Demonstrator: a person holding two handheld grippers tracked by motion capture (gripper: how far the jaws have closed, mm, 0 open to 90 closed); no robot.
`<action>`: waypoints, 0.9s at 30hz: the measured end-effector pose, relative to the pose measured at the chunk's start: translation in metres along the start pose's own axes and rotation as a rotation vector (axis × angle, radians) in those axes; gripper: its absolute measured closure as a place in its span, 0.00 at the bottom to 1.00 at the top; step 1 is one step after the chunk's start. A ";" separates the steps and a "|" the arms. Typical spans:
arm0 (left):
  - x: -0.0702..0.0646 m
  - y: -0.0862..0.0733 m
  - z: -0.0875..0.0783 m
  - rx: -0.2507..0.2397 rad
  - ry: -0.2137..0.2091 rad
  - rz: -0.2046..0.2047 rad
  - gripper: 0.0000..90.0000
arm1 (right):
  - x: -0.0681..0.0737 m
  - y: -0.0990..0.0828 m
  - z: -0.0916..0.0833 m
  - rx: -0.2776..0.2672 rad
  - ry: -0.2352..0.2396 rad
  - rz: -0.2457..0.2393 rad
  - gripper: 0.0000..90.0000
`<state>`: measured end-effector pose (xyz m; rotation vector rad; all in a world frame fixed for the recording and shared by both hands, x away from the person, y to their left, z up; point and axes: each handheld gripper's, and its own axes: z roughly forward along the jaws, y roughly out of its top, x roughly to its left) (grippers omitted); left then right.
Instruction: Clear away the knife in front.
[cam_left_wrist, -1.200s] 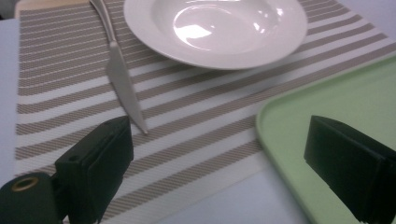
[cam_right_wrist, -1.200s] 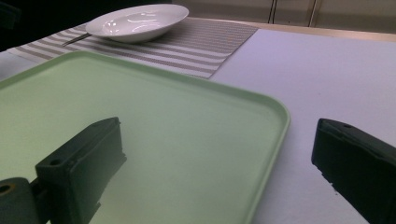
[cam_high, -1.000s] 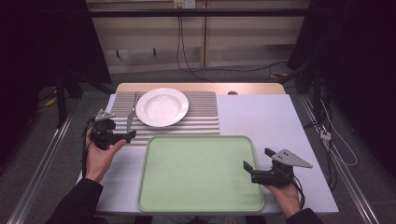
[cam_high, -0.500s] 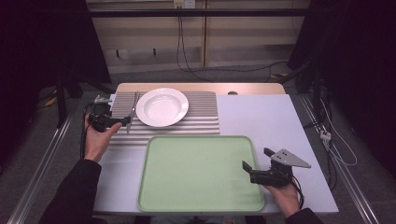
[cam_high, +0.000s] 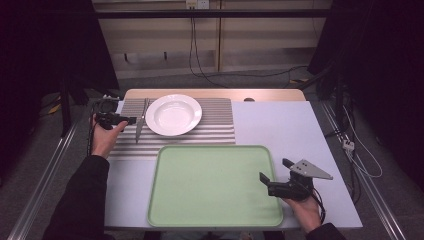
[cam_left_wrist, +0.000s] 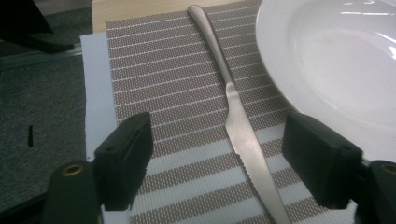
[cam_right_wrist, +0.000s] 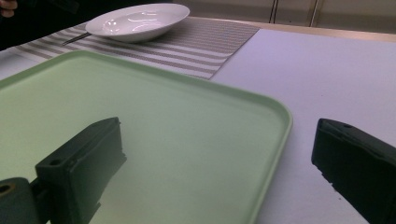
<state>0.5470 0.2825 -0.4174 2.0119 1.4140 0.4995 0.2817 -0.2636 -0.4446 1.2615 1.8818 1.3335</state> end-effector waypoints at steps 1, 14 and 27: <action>0.000 0.001 0.003 0.003 -0.004 -0.010 0.34 | 0.000 0.000 0.000 0.001 0.000 -0.001 0.02; 0.005 0.012 0.044 0.021 -0.029 -0.061 0.58 | -0.001 -0.001 -0.001 0.002 0.000 0.002 0.02; -0.008 0.018 0.067 0.053 -0.035 -0.052 0.75 | -0.001 0.000 -0.001 -0.007 0.001 0.004 0.02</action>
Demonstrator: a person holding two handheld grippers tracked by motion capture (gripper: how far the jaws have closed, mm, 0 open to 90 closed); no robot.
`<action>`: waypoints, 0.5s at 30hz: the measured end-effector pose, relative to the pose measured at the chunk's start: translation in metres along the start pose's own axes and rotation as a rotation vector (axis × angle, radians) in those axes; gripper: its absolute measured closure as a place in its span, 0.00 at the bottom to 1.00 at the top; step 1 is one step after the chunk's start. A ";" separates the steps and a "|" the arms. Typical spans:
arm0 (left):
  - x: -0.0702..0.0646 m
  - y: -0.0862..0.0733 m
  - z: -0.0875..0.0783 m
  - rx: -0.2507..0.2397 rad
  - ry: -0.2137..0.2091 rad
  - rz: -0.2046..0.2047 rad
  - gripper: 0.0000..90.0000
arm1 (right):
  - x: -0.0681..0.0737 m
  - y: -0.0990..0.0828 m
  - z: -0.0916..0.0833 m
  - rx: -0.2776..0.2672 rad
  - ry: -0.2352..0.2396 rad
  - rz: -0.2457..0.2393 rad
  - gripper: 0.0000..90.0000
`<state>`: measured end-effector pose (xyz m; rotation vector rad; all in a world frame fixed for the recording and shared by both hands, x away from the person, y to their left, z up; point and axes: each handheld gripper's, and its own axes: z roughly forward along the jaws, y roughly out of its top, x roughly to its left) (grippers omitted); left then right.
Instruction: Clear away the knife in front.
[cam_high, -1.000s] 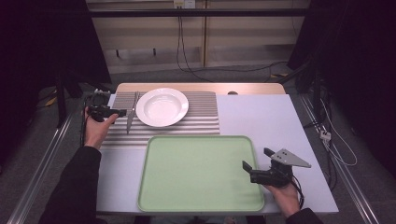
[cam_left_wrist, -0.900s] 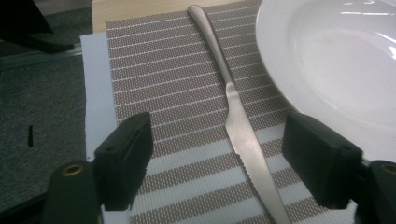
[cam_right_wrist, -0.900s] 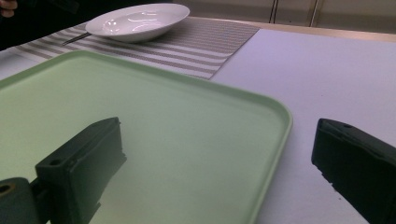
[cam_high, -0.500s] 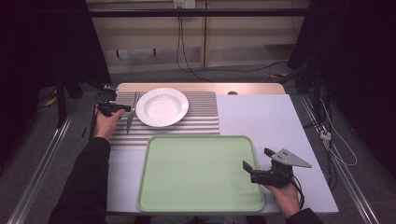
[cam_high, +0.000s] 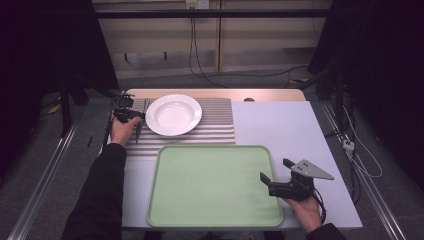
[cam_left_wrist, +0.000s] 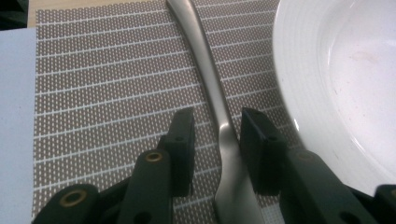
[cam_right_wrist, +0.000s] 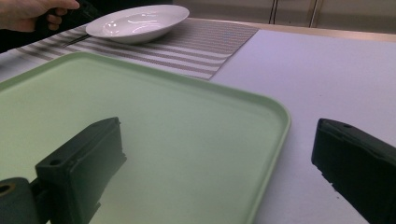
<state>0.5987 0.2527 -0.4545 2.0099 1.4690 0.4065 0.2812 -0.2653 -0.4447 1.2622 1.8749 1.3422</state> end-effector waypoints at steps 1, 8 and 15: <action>-0.001 0.001 0.001 0.005 0.008 0.020 0.78 | 0.000 0.000 0.000 0.000 0.001 0.000 0.02; -0.007 0.004 0.003 0.024 0.020 0.041 0.85 | 0.002 0.000 0.001 0.005 0.005 -0.008 0.02; -0.004 0.004 0.001 0.033 0.013 0.028 0.89 | 0.001 0.000 0.000 0.006 0.002 -0.006 0.02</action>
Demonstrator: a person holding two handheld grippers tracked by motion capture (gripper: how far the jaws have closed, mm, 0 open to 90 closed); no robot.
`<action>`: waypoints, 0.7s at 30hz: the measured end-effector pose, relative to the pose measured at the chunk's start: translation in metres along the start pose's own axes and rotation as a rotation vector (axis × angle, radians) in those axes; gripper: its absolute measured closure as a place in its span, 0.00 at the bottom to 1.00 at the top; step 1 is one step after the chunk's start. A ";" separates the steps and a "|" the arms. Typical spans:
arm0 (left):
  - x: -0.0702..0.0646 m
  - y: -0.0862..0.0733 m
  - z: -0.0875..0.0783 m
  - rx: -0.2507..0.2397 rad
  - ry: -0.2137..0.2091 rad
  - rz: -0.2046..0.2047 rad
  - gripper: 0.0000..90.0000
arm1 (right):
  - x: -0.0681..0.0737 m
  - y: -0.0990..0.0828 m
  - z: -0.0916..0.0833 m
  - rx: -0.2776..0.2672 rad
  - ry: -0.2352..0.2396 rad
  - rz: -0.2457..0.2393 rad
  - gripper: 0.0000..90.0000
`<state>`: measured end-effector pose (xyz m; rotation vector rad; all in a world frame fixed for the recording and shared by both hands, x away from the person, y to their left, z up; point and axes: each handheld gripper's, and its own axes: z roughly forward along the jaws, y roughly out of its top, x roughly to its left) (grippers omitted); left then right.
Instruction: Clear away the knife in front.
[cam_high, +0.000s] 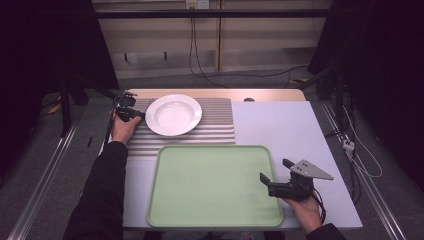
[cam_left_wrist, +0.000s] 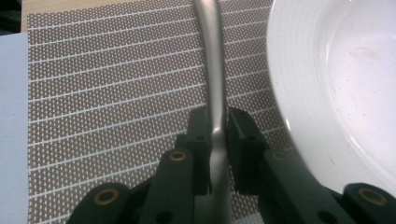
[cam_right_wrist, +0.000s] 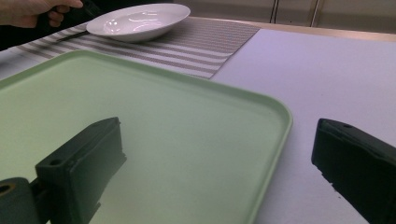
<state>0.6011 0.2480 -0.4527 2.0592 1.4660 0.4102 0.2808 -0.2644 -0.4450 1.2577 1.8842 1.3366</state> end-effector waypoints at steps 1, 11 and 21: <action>0.000 0.000 0.000 0.000 -0.002 -0.004 0.89 | 0.000 0.000 0.000 0.000 0.000 0.000 0.02; 0.000 -0.005 -0.009 0.040 0.003 -0.005 0.89 | 0.000 0.000 -0.001 0.002 -0.003 0.004 0.02; -0.002 -0.025 -0.025 0.045 -0.014 0.013 0.89 | 0.000 0.000 0.000 0.005 -0.001 0.001 0.02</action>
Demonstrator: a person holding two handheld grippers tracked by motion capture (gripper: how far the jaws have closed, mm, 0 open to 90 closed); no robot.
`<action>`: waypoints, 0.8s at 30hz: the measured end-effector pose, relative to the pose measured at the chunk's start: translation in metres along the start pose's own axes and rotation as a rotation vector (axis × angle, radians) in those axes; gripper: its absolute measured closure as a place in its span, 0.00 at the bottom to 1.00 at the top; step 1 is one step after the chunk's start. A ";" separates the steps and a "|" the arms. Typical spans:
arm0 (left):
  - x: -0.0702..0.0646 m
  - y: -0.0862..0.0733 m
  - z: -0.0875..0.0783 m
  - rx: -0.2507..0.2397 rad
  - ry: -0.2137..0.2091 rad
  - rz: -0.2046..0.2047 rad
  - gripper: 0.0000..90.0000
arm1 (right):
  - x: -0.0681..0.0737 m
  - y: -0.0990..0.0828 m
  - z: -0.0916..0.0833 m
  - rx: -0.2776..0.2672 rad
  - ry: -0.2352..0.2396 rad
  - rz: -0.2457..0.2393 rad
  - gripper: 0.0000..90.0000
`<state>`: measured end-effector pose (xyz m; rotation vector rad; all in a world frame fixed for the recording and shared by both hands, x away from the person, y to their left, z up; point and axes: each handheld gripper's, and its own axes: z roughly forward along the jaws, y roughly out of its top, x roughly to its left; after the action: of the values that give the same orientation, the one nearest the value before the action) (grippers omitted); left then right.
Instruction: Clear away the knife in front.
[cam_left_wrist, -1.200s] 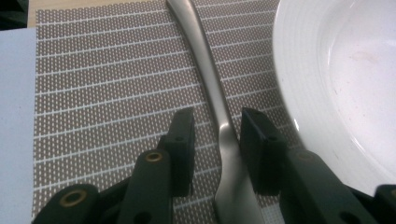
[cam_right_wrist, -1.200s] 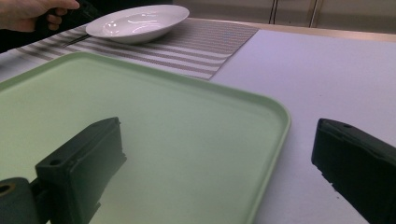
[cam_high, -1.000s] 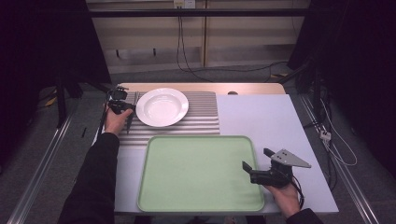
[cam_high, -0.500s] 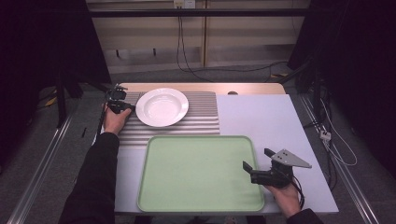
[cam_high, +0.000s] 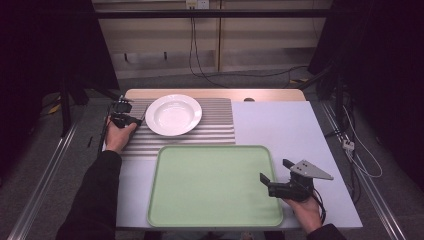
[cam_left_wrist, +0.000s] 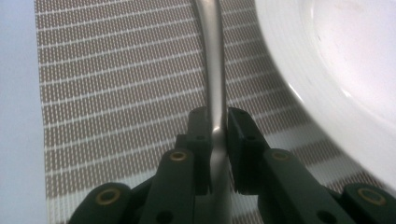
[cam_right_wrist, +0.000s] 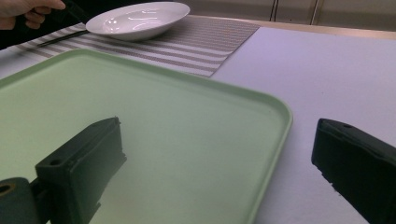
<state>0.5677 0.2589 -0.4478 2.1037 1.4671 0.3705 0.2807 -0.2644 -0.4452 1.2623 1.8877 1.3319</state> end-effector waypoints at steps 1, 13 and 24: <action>0.000 -0.002 -0.002 0.001 0.000 0.001 0.89 | 0.001 0.000 0.000 0.000 0.000 0.005 0.02; -0.002 -0.021 -0.019 0.029 -0.007 0.007 0.89 | 0.001 0.000 0.000 0.000 0.003 0.001 0.02; -0.001 -0.023 -0.022 0.042 -0.010 0.007 0.82 | 0.001 0.000 0.000 0.000 0.002 -0.004 0.02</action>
<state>0.5383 0.2697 -0.4432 2.1407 1.4745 0.3345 0.2805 -0.2629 -0.4452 1.2574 1.8912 1.3317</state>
